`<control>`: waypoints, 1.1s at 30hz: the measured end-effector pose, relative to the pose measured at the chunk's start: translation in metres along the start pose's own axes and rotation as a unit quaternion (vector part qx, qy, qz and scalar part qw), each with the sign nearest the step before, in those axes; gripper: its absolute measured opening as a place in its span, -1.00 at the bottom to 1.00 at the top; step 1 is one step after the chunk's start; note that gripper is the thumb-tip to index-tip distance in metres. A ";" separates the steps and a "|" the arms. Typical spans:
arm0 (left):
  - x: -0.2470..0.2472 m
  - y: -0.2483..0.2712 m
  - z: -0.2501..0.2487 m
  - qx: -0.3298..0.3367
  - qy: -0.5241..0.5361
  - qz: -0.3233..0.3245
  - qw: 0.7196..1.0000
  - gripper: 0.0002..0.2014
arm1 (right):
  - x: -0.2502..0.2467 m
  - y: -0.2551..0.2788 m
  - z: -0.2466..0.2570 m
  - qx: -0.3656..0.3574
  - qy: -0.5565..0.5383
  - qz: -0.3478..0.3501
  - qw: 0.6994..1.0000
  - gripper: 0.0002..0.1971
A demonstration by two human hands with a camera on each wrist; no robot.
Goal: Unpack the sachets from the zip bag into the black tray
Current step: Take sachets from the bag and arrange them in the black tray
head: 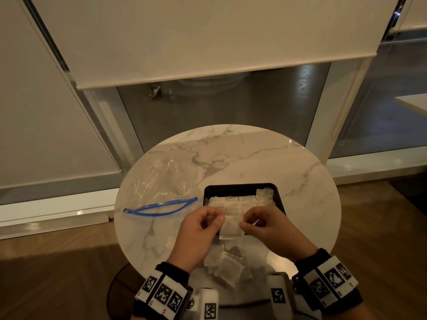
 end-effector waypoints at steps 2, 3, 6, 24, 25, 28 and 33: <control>-0.001 0.001 -0.001 0.004 0.006 -0.009 1.000 -0.90 | -0.001 0.001 -0.001 -0.002 -0.009 0.007 1.000 -0.93; -0.001 0.001 -0.001 0.006 0.009 -0.014 1.000 -0.90 | 0.000 0.000 -0.002 -0.002 -0.012 0.011 1.000 -0.93; -0.002 0.002 -0.002 0.006 0.015 -0.027 0.999 -0.90 | 0.003 0.000 -0.002 -0.008 -0.034 0.012 0.999 -0.92; 0.000 0.003 0.002 0.009 0.005 -0.047 0.999 -0.83 | -0.074 0.014 0.009 -0.026 0.001 -0.163 0.986 -0.89; 0.002 0.004 0.001 0.010 0.007 -0.044 0.999 -0.82 | -0.075 0.014 0.013 -0.036 0.004 -0.158 0.987 -0.87; 0.011 0.005 -0.002 0.011 0.021 -0.024 0.999 -0.70 | -0.069 0.014 0.020 -0.044 0.044 -0.121 0.991 -0.88; 0.030 0.006 -0.006 0.026 -0.001 0.036 0.999 -0.72 | -0.047 0.011 0.019 -0.056 0.082 -0.063 0.993 -0.91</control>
Point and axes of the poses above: each hand's wrist, its own y-axis away from the middle knuckle, its own x-axis out of the palm, z = x × y, the point moved 9 cm from there along -y, towards the middle knuckle, and after that the axes turned 10 degrees about y, right-handed, at the moved point
